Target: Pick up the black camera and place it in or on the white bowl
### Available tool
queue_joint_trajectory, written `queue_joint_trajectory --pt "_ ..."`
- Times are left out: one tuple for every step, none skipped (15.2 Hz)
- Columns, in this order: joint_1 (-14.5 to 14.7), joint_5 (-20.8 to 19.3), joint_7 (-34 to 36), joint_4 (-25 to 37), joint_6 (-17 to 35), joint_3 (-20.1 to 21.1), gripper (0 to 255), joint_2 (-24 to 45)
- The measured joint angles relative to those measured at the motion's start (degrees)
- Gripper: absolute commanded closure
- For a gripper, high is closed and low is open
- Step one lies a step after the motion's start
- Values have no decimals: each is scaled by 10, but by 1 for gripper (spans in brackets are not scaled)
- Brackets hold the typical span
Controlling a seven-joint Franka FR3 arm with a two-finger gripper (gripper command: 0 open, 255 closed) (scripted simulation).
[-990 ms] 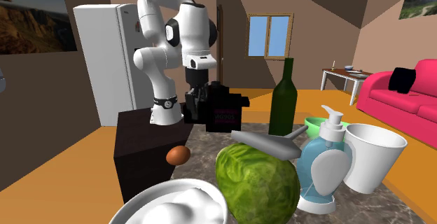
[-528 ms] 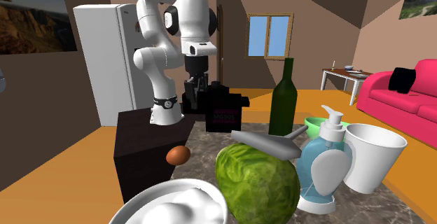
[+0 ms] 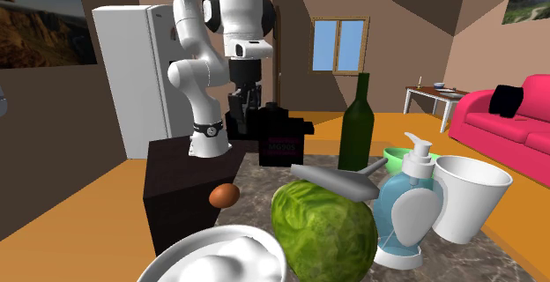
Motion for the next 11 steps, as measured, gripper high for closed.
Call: queue_joint_trajectory --pt "-2 1 -11 20 -2 -7 255 19" --pt "-4 1 -20 34 0 -13 255 35" --pt "-6 4 -30 53 0 -20 255 54" --pt "-9 6 -43 73 1 -28 255 74" --pt "-10 10 -54 96 -2 -34 255 96" --pt "-12 14 -65 121 -5 -40 255 117" --pt "-14 19 -77 141 -4 -46 255 138" --pt "-17 25 -89 165 -6 -52 255 161" --pt "-19 31 -99 186 -6 -56 255 183" --pt "-23 36 -111 209 -12 -61 255 201" --pt "-26 42 -121 230 -15 -65 255 219"
